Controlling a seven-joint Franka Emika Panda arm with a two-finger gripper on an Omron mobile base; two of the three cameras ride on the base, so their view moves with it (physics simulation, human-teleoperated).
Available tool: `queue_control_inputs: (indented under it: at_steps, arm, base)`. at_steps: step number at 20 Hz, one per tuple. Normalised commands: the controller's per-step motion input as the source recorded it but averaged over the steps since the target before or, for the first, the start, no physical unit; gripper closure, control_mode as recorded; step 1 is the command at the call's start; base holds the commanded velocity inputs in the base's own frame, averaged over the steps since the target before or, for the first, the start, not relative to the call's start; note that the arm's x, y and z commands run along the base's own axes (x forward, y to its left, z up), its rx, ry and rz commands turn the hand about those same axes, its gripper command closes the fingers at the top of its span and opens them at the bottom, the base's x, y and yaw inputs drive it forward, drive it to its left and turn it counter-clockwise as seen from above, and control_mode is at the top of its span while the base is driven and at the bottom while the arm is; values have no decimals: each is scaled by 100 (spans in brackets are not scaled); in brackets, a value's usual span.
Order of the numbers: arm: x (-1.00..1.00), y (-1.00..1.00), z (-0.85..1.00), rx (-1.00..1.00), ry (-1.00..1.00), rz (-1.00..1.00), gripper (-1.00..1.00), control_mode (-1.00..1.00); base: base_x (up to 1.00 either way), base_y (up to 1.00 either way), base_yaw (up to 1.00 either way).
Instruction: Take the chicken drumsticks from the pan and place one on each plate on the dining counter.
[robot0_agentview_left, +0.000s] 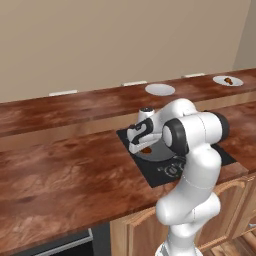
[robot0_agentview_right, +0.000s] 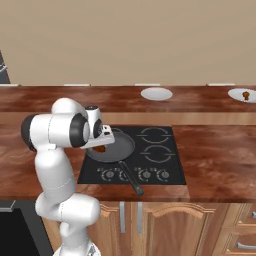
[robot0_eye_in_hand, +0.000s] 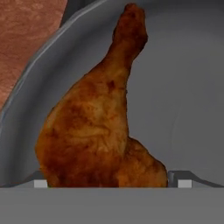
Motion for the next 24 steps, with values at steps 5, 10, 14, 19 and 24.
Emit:
queue_control_inputs:
  at_steps: [5, 10, 14, 19, 24]
  arm:
    - [6, 0, -14, 0, 0, 0, -100, -100]
    - [0, 0, -12, 0, -2, 0, 100, -100]
    - [0, 0, -2, 0, -5, 0, 100, -100]
    - [-14, 0, 37, 6, -10, 6, 100, -100]
    - [-48, 0, 62, 3, -8, 8, 100, -100]
  base:
    - [0, 0, 0]
    - [0, 0, 0]
    - [0, 0, 0]
    - [0, 0, 0]
    - [0, 0, 0]
